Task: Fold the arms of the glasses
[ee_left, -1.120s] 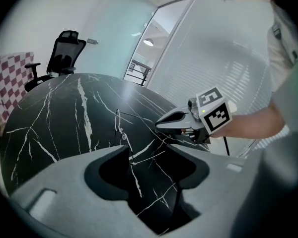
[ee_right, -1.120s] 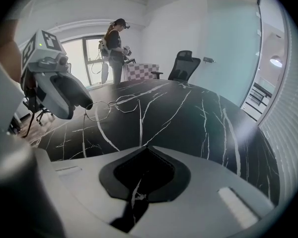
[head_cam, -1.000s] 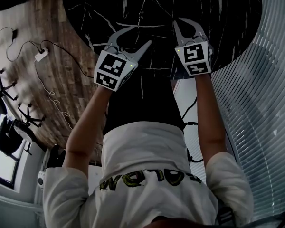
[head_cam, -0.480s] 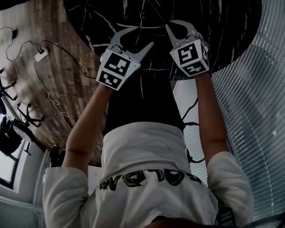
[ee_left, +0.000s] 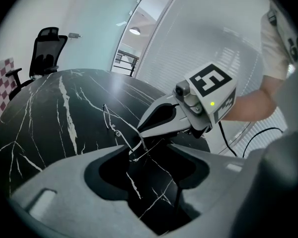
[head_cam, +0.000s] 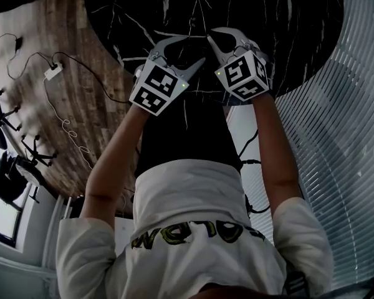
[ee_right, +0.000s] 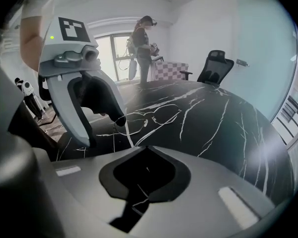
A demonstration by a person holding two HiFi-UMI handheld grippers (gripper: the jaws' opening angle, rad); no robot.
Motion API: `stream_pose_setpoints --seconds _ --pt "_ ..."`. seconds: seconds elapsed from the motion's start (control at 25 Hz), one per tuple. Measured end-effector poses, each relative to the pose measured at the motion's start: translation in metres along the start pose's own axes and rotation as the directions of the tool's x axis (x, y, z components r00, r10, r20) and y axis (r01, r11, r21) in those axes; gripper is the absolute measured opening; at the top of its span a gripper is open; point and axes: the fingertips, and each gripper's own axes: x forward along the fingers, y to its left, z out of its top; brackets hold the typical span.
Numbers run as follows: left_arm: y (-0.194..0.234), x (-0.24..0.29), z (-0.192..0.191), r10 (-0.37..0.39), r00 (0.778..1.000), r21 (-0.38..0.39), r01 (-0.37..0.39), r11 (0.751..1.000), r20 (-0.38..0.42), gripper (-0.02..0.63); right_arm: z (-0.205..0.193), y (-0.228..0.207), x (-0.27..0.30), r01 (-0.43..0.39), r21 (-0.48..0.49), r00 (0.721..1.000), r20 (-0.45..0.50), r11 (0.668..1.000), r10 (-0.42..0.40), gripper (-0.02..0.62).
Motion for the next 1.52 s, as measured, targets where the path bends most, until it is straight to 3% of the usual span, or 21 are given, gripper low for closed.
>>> stream_pose_setpoints --seconds 0.72,1.0,1.24,1.44,1.52 --pt "-0.01 0.011 -0.001 -0.066 0.997 0.023 0.067 0.997 -0.044 0.226 0.017 0.014 0.009 -0.056 -0.016 0.998 0.024 0.998 0.056 0.011" --pt "-0.01 0.001 -0.013 -0.069 0.997 -0.012 0.068 0.998 -0.044 0.239 0.01 0.002 -0.005 -0.014 0.028 0.999 0.03 1.0 0.013 0.028" --pt "0.009 -0.025 -0.01 -0.034 0.997 -0.11 0.041 0.993 0.064 0.255 -0.008 -0.02 -0.039 0.07 0.112 0.996 0.043 0.991 -0.076 0.037" --pt "0.051 -0.033 0.019 0.045 0.98 -0.211 -0.003 0.978 0.196 0.252 -0.028 -0.01 -0.061 0.084 0.18 0.995 0.042 0.98 -0.093 0.052" --pt "0.069 -0.029 0.03 0.085 0.97 -0.224 -0.033 0.974 0.226 0.222 -0.036 -0.004 -0.062 0.084 0.194 0.995 0.033 0.977 -0.092 0.065"
